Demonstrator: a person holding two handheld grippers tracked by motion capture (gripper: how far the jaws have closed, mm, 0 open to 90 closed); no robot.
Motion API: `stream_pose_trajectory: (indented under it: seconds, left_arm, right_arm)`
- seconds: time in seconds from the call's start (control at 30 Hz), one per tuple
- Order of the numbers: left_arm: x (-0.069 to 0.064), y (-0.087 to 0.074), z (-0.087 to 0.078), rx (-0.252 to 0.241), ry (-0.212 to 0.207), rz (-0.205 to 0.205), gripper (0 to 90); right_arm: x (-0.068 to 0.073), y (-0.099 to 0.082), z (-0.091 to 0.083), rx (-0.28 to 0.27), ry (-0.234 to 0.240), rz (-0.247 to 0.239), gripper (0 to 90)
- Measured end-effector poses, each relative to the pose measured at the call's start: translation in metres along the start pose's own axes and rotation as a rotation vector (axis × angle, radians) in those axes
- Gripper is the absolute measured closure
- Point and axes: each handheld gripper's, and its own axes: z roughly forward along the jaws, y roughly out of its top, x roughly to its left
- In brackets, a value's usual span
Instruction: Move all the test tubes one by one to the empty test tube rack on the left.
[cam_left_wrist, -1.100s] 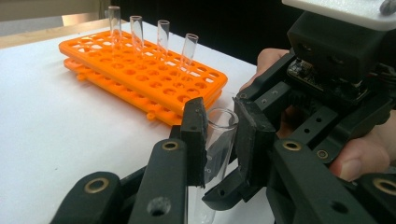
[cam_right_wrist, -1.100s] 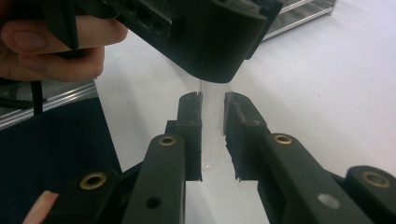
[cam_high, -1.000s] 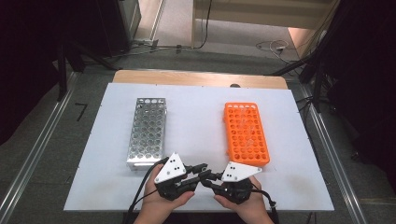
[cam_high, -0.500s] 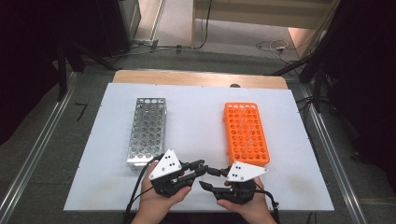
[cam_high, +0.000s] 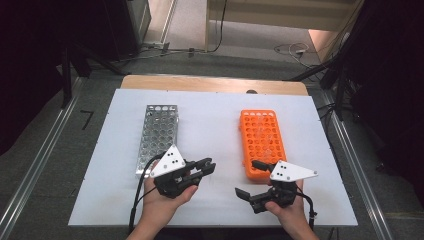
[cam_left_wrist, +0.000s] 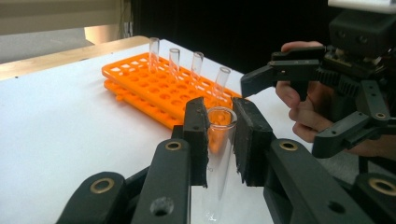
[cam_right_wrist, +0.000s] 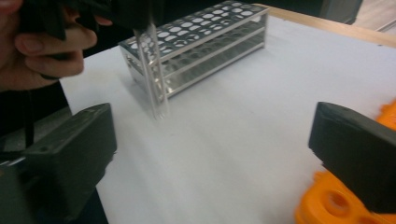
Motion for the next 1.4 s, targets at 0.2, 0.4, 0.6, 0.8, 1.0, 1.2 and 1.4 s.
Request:
stream_pose_trajectory:
  seconds: [0.2,0.4,0.6,0.8,1.0,1.2,1.4]
  left_arm:
    - [0.013,0.012,-0.005,-0.014,0.029,0.005,75.5]
    - [0.027,0.022,-0.007,-0.03,0.066,0.012,75.5]
    - [0.048,0.025,-0.009,-0.043,0.108,-0.007,75.5]
    - [0.069,0.032,-0.009,-0.041,0.143,-0.032,75.5]
    - [0.092,0.039,-0.011,-0.049,0.181,-0.058,75.5]
    - [0.115,0.044,-0.011,-0.047,0.23,-0.063,75.5]
    - [0.136,0.052,-0.008,-0.058,0.279,-0.067,75.5]
  right_arm:
    - [-0.019,-0.014,-0.027,-0.018,-0.065,0.027,0.0]
    - [-0.029,-0.024,-0.044,-0.034,-0.108,0.047,0.0]
    - [-0.045,-0.036,-0.064,-0.064,-0.161,0.092,0.0]
    - [-0.058,-0.047,-0.075,-0.048,-0.208,0.113,0.0]
    - [-0.061,-0.05,-0.076,-0.04,-0.217,0.103,0.0]
    - [-0.064,-0.052,-0.076,-0.034,-0.224,0.113,0.0]
    - [-0.065,-0.053,-0.075,-0.034,-0.224,0.109,0.0]
